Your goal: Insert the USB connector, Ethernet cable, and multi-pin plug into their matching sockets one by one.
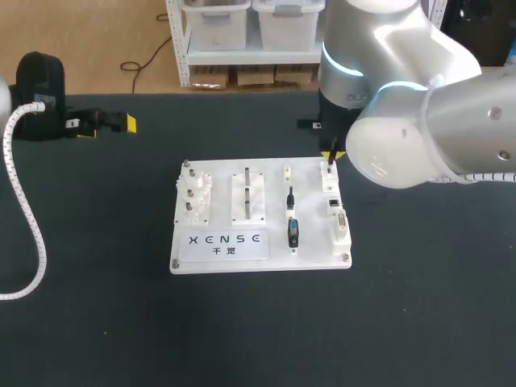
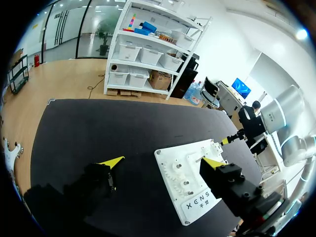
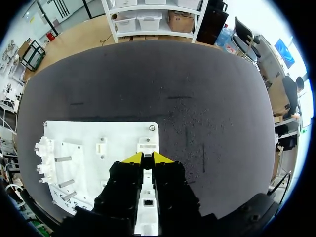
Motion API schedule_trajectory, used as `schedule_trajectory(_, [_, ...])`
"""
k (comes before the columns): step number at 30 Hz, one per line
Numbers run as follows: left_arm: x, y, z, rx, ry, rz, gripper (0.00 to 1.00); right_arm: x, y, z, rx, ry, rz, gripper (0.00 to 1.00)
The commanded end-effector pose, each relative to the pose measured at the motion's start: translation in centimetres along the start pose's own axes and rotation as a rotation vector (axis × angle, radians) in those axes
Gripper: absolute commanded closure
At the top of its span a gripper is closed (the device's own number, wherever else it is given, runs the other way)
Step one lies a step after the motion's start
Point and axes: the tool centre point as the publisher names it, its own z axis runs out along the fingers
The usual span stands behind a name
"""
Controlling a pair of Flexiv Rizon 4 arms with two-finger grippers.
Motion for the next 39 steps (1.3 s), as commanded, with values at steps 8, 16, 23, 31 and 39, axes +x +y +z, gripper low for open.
schedule_trajectory(8, [0.0, 0.0, 0.0, 0.000, 0.000, 0.000, 0.00, 0.6, 0.0, 0.4, 0.004, 0.006, 0.002, 1.00])
schedule_trajectory(16, [0.0, 0.0, 0.0, 0.000, 0.000, 0.000, 0.00, 0.6, 0.1, 0.5, 0.007, 0.007, -0.001, 1.00])
schedule_trajectory(23, [0.0, 0.0, 0.0, 0.000, 0.000, 0.000, 0.00, 0.9, -0.2, 1.3, 0.017, 0.029, 0.014, 1.00])
schedule_trajectory(31, [0.0, 0.0, 0.0, 0.000, 0.000, 0.000, 0.00, 0.9, -0.6, 2.6, 0.028, 0.075, 0.037, 1.00])
schedule_trajectory(39, [0.0, 0.0, 0.0, 0.000, 0.000, 0.000, 0.00, 1.0, -0.4, 3.3, 0.034, 0.107, 0.040, 1.00])
